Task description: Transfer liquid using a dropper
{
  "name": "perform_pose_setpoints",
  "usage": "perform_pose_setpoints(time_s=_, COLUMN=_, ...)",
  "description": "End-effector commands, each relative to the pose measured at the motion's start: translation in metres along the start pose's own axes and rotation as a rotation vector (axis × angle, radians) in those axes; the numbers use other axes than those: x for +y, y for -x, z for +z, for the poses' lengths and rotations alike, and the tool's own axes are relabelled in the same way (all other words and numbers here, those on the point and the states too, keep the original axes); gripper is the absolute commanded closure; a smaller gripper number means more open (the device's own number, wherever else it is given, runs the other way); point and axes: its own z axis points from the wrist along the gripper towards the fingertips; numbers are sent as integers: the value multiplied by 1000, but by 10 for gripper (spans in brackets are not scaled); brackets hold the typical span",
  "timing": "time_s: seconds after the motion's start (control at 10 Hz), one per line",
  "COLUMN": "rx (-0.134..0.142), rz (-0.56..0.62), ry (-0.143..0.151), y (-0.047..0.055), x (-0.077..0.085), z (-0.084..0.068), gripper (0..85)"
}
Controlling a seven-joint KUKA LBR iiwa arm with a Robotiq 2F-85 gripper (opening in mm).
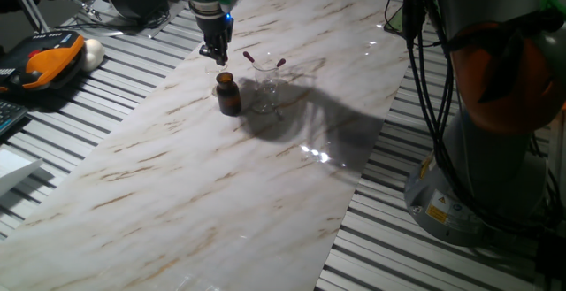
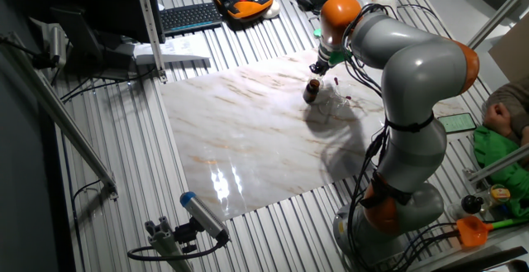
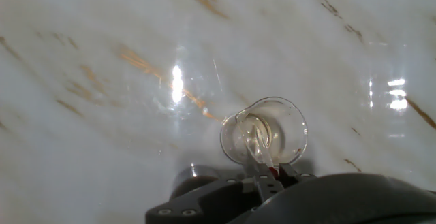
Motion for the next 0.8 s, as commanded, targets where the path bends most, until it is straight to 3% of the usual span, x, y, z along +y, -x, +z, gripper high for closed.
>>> perform_pose_setpoints(time_s=0.0, rx=1, rz=0, ry=0, y=0, x=0, z=0, gripper=680)
perform_pose_setpoints(time_s=0.4, rx=12, rz=2, ry=-7, y=1, x=4, z=-7, gripper=680)
perform_pose_setpoints(time_s=0.7, rx=6, rz=2, ry=-7, y=1, x=3, z=-4, gripper=680)
